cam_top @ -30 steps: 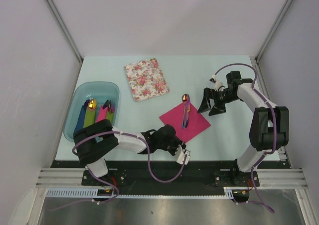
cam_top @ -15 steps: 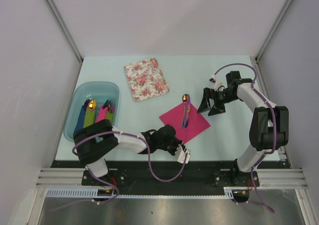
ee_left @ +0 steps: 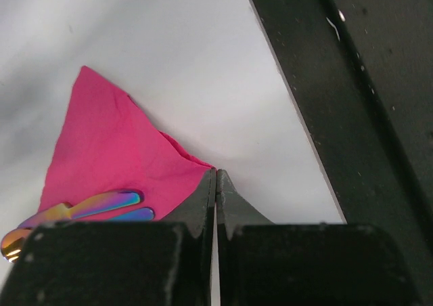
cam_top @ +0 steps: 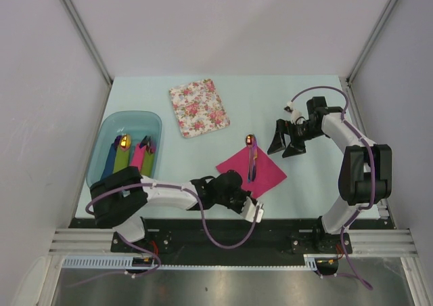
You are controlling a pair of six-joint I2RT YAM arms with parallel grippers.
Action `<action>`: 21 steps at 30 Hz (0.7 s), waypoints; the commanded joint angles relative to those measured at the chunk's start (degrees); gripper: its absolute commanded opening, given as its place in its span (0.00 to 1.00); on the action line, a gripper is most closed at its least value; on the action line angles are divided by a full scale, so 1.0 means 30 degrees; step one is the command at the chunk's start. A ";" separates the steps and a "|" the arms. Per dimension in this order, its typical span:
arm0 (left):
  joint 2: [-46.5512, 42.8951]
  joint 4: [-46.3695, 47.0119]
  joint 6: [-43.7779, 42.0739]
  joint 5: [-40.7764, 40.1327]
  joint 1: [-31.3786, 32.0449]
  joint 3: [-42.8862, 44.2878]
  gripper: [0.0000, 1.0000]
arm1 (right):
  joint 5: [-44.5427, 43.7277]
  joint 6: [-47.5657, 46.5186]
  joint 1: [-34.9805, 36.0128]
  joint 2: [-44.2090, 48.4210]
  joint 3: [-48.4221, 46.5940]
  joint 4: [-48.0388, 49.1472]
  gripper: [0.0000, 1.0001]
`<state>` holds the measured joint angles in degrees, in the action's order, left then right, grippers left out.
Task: Place the utensils on the paper napkin and roll it up
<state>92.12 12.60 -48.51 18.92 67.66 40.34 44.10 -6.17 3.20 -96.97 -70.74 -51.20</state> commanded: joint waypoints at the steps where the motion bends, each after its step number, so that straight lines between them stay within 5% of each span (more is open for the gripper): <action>1: -0.1056 -0.1354 0.1578 0.1106 -0.0023 0.1699 0.00 | 0.0448 0.0007 -0.0013 0.0272 -0.0560 -0.0160 1.00; 21: 0.1725 -0.3380 0.2196 0.1165 -0.3567 0.6416 0.00 | 0.1325 0.0183 -0.0511 0.0067 -0.0122 0.0074 1.00</action>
<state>95.15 2.70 -43.33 21.23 58.50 56.03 45.34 -6.00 1.89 -96.97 -70.74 -51.31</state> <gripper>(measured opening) 0.003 0.994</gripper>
